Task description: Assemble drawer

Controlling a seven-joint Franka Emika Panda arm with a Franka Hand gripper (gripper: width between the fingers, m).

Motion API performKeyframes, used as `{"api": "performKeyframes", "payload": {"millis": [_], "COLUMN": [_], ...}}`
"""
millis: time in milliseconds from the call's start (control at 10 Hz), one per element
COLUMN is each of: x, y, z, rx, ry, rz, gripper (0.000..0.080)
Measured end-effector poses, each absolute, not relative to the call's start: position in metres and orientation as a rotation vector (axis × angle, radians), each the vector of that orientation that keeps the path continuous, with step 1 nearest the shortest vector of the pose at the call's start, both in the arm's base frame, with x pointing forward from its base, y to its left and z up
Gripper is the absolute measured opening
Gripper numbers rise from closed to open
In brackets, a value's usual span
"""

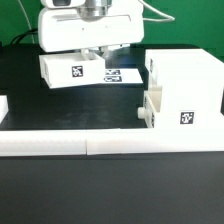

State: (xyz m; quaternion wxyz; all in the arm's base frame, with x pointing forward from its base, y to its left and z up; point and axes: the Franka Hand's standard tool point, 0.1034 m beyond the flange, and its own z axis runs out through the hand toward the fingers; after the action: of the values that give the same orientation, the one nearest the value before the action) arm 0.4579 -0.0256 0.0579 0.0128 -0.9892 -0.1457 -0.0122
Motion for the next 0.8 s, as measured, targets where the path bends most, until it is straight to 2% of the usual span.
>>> {"api": "performKeyframes", "payload": {"millis": [100,400,800], "x": [0.4651,0.4641,0.466], "y": [-0.017,-0.0184,-0.0195], "z": [0.0515,0.0498,0.0491], "rx": [-3.073,-3.066,-2.918], "ry": [-0.488,-0.53,-1.1], "rz": [-0.034,-0.028,-0.02], "gripper": [0.0042,0.0042,0.0042]}}
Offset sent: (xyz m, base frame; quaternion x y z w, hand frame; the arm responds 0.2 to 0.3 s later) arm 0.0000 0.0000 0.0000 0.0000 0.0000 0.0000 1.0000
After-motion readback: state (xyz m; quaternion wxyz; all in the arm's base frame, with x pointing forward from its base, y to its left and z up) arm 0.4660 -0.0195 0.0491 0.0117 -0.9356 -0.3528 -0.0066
